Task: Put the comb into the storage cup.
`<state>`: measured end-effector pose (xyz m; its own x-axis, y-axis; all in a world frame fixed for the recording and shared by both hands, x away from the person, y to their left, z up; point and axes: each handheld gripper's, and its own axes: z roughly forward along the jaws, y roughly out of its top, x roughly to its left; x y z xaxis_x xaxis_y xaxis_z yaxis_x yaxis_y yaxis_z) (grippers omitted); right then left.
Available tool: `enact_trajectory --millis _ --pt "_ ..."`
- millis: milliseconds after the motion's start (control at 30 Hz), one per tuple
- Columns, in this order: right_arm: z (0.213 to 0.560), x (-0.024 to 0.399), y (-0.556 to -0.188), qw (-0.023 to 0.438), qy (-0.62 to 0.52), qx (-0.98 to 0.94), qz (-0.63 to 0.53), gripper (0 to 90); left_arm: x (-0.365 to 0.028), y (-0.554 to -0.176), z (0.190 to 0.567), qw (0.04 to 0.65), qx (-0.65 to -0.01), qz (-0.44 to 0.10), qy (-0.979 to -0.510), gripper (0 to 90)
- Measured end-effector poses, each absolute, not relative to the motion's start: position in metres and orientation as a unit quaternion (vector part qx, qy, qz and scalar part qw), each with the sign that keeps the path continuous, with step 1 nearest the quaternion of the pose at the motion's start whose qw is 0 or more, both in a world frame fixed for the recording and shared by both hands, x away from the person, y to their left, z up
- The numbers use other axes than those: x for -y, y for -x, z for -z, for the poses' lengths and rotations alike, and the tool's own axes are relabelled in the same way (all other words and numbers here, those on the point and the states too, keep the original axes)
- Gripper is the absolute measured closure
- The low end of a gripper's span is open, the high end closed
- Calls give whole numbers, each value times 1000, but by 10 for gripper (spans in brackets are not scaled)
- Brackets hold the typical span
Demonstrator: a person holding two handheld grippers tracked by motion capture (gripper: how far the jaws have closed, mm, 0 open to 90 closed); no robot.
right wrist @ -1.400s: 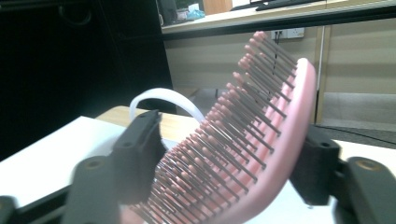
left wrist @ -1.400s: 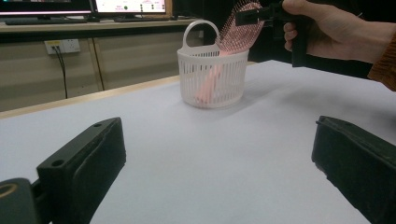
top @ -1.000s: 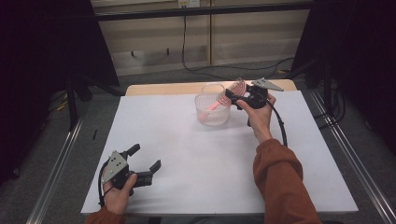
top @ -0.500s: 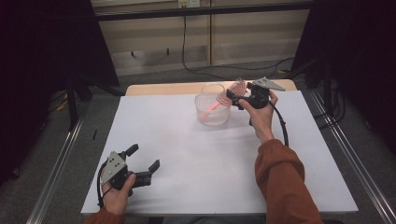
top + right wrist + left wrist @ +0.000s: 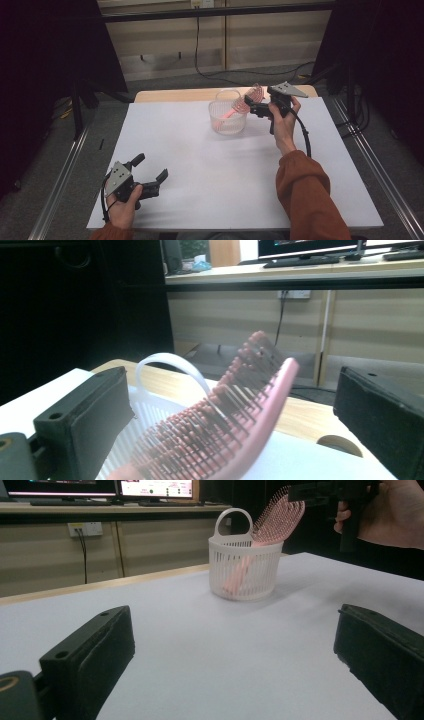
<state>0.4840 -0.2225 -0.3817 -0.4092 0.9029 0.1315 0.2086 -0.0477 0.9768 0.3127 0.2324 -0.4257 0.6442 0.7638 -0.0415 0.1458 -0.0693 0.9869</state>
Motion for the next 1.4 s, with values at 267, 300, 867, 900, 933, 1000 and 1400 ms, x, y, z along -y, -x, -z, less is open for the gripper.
enact_trajectory --millis 267,300,867,900,933,1000,1400 --pt "379 224 -479 313 -435 -625 -567 9 -234 -312 425 597 -334 -262 -681 30" --pt "379 224 -479 315 -434 -625 -568 9 -234 -312 425 597 -332 -262 -681 30" --pt "374 228 -461 328 -430 -621 -567 1 -237 -312 422 604 -333 -276 -669 30" --pt "373 229 -459 330 -430 -621 -567 0 -237 -312 422 605 -333 -276 -668 30" --pt "373 229 -458 333 -431 -620 -565 0 -236 -312 421 605 -333 -277 -668 30" --pt "374 231 -457 334 -432 -618 -565 0 -235 -312 422 606 -332 -275 -668 30" --pt "380 235 -442 346 -432 -622 -554 7 -236 -311 422 606 -332 -273 -670 30"
